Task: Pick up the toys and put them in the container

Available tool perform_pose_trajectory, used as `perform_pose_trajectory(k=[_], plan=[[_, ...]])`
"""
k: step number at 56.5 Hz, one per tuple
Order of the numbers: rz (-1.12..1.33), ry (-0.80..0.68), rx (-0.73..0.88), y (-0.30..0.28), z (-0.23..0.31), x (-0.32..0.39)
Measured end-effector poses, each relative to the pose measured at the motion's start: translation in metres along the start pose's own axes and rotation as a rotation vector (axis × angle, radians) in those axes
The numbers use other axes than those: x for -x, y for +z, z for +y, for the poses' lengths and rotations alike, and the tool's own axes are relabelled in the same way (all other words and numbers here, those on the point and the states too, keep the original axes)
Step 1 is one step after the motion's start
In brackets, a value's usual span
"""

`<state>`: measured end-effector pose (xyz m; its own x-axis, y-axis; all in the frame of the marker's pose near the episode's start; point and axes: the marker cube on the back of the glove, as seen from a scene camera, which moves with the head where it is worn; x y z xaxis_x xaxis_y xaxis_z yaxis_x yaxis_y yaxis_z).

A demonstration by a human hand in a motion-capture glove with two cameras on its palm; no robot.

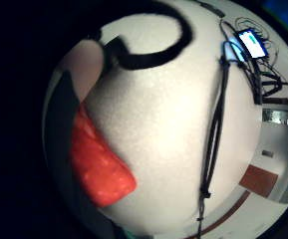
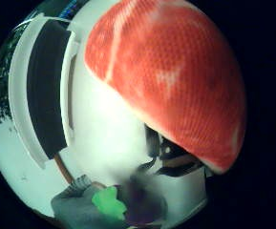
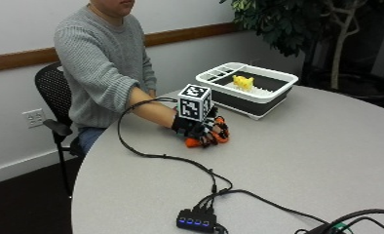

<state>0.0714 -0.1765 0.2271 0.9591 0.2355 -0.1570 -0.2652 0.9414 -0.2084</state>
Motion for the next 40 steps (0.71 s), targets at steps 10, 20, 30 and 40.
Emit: perform_pose_trajectory(k=[10,20,30,40], plan=[[-0.095,-0.031,-0.206,-0.058,-0.010,0.008],[-0.158,-0.078,-0.366,-0.169,-0.015,0.021],[-0.109,-0.100,-0.405,-0.219,-0.022,0.026],[-0.142,-0.206,-0.305,-0.211,-0.032,0.096]])
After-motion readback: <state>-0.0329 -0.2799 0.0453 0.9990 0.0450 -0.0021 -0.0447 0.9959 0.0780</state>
